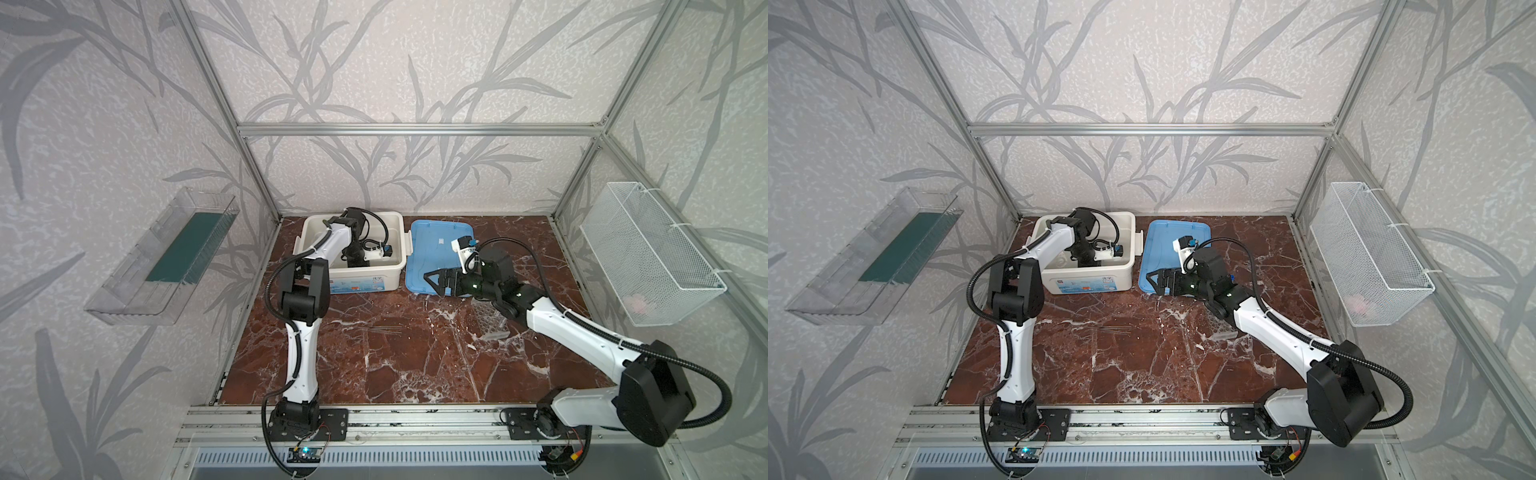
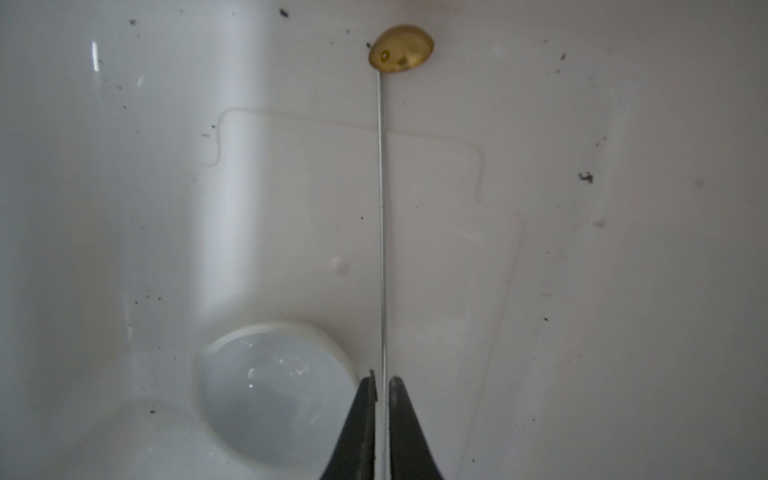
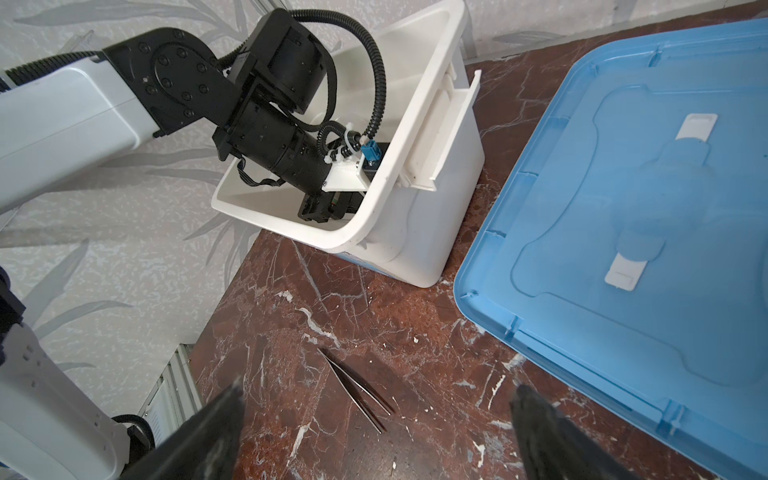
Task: Organize the chemistry lab equipment
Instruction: 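Lower the rod into the bin and open the left gripper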
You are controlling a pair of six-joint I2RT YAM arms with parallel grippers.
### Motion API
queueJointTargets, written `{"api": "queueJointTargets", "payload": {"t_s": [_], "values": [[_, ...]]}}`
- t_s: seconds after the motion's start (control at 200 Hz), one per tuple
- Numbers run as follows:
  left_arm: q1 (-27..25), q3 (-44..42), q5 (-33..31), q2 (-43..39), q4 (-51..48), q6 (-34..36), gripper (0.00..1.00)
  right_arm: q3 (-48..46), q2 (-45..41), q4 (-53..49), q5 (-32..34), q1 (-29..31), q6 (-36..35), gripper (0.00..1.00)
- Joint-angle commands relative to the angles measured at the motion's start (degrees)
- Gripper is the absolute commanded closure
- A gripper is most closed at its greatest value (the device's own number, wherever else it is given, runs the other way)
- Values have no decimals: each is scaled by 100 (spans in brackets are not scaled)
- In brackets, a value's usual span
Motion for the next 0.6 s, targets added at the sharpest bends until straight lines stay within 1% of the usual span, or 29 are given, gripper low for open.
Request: {"api": "queueJointTargets", "payload": {"t_s": [0.0,0.03,0.09,0.15,0.225,0.345,0.595], "values": [[-18,114,-7,76,-136,59,88,43,-132,-45,10,-31,-49,2],[-18,100,-6,72,-136,65,87,52,-132,-50,14,-32,-49,2],[-18,100,-6,50,-129,38,83,47,-149,-62,14,-27,-56,2],[-18,100,-7,7,-114,3,77,44,-167,-85,31,-35,-66,2],[-18,84,-38,-105,-75,-50,66,48,-193,-115,33,-44,-71,2],[-11,78,-136,-368,-17,-111,55,57,-228,-142,41,-51,-74,2],[-12,58,-64,-1068,-21,-298,39,107,-407,-314,67,-53,-85,2]]}}
